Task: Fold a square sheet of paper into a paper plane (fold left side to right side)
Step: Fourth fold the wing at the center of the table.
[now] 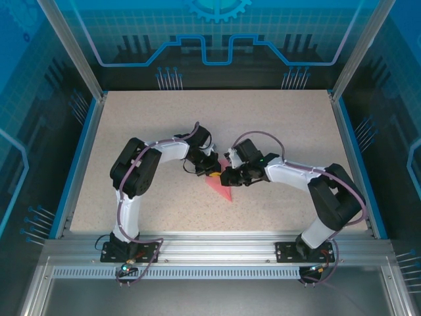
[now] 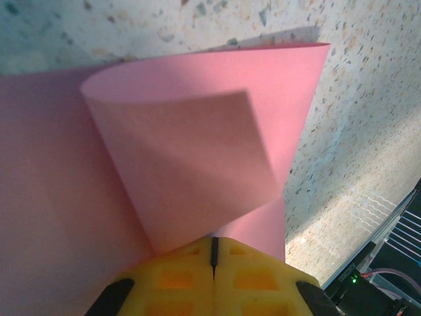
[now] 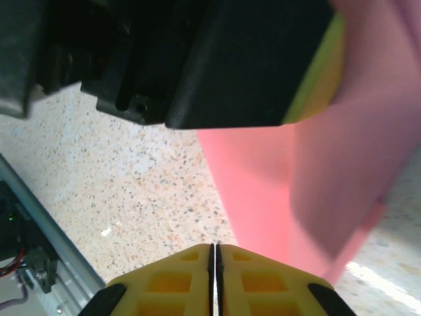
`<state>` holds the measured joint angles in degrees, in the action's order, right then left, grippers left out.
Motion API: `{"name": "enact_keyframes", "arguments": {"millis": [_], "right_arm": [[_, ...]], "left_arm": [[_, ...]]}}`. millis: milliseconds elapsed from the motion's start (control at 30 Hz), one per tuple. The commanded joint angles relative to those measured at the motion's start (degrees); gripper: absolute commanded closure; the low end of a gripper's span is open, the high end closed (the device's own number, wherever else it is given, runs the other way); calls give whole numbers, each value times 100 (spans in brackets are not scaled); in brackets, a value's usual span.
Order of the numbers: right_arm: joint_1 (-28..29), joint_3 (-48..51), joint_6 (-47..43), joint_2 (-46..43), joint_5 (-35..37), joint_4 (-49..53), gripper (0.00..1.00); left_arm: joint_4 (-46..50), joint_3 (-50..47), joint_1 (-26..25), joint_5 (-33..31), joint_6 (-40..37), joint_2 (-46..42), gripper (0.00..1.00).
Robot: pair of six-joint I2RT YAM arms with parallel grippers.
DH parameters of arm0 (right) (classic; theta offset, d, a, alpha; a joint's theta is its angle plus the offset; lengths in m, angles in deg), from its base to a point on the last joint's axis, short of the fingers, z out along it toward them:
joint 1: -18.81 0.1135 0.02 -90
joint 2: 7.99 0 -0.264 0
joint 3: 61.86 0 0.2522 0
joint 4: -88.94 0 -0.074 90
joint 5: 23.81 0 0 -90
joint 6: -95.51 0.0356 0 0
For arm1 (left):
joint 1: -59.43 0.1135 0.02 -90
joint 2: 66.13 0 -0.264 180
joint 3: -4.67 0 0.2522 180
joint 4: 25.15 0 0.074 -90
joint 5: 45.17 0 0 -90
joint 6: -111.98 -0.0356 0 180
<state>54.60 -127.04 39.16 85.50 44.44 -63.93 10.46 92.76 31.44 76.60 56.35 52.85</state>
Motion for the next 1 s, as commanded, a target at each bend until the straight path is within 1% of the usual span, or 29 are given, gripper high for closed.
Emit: {"name": "enact_keyframes", "arguments": {"millis": [0,567,967], "right_arm": [[95,58,198,278,-290,-96,89],[156,312,12,502,109,491,89],[218,408,9,546,114,613,89]], "left_arm": [[452,-296,-36,-386,-44,152,100],[487,-285,-40,-423,-51,143,100],[556,-225,-38,-470,-87,147,100]]}}
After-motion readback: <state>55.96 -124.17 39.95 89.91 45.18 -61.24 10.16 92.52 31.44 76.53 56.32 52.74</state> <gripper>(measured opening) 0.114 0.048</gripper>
